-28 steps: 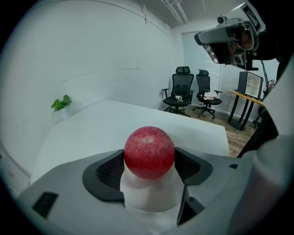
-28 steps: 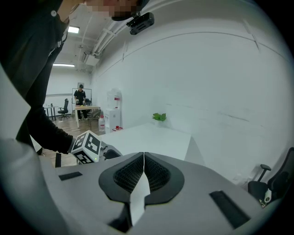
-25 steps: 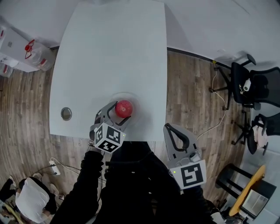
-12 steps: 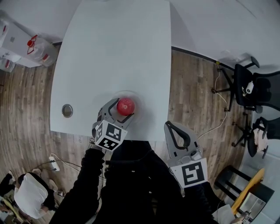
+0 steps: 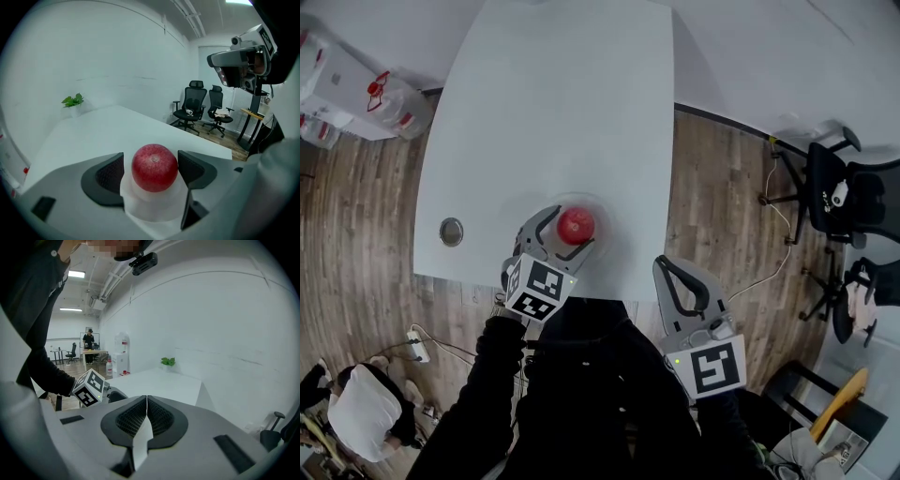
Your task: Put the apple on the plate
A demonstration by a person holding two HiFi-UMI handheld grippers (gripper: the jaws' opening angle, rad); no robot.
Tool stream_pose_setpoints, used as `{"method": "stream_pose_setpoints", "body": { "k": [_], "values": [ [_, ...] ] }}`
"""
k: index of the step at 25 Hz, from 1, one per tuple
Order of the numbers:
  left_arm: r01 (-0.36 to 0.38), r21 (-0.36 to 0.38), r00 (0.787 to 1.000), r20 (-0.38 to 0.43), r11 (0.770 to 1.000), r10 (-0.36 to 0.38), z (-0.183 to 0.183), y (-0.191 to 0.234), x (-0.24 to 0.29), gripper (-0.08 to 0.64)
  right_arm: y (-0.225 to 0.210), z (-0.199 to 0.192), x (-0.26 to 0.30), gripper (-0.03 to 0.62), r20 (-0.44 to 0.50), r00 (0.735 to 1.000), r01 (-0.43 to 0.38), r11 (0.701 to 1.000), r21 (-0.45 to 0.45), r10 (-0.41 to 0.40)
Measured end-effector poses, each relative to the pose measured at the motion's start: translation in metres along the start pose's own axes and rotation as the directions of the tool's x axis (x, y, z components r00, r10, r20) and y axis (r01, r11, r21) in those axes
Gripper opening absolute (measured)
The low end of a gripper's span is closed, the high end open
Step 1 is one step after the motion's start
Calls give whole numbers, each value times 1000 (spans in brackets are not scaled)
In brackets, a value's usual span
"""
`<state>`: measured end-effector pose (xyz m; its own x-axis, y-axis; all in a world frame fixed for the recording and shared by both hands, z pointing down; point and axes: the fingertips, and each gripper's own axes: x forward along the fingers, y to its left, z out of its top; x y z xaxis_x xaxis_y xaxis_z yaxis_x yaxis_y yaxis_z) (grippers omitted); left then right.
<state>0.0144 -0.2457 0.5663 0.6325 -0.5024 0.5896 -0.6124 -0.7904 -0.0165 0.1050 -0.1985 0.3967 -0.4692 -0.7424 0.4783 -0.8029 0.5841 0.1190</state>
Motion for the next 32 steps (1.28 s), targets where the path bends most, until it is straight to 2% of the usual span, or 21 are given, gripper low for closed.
{"method": "stream_pose_setpoints", "body": {
  "k": [7, 10, 11, 13, 19, 26, 32],
  "values": [
    [-54, -59, 997, 45, 997, 57, 19, 14, -23, 353, 4, 11, 3, 41, 31, 999, -20, 1000, -23, 21],
    [-69, -51, 996, 57, 996, 72, 29, 17, -33, 349, 4, 16, 2, 41, 45, 999, -24, 999, -25, 26],
    [-81, -39, 995, 61, 996, 83, 33, 19, -37, 312, 5, 17, 2, 41, 48, 998, -26, 999, -30, 28],
    [-115, -21, 990, 75, 993, 116, 41, 23, -46, 190, 6, 20, 3, 41, 57, 998, -31, 999, -42, 33],
    [-183, -19, 970, 160, 983, 184, 73, 33, -74, 43, 7, 32, 2, 41, 83, 996, -31, 998, -62, 36],
    [-196, -1, 961, 200, 981, 192, 102, 29, -97, 17, 5, 46, -1, 41, 134, 990, -26, 997, -67, 35],
    [-176, 45, 957, 243, 983, 161, 130, 19, -116, 15, 8, 56, -2, 41, 156, 987, -33, 995, -90, 47]
  ]
}}
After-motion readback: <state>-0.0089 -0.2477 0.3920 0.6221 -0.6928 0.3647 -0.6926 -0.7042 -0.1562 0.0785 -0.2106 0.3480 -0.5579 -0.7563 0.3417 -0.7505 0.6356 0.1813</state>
